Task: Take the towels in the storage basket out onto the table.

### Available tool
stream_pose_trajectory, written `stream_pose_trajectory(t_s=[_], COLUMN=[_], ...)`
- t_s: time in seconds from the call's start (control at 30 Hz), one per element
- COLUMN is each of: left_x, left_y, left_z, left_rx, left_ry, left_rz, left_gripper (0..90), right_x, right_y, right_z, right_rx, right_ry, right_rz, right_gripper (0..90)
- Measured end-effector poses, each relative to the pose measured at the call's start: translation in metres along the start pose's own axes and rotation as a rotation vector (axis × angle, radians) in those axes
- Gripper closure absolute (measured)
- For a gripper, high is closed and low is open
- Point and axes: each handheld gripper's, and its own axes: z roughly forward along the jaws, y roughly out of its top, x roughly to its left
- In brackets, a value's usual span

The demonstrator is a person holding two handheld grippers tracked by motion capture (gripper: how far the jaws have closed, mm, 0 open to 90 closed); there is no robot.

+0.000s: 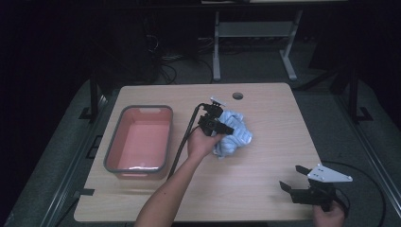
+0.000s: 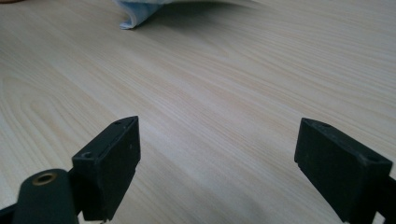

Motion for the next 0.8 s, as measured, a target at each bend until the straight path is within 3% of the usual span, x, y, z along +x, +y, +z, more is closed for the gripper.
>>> stream_pose_trajectory(t_s=[0.3,0.53,0.8], left_x=[0.003,0.000,-0.006], left_y=[-0.007,-0.011,-0.016], left_z=[0.014,0.020,0.033], left_rx=[0.025,0.032,0.085], left_ry=[-0.011,0.000,0.009], left_rz=[-0.025,-0.022,-0.007], left_gripper=[68.7,68.1,61.5], right_x=[0.000,0.001,0.001], right_y=[0.000,0.000,0.000], right_z=[0.001,0.002,0.002], right_rx=[0.006,0.018,0.014], right_ry=[-0.005,-0.004,-0.010], right_rz=[-0.010,-0.012,-0.011], right_gripper=[13.8,13.8,13.8])
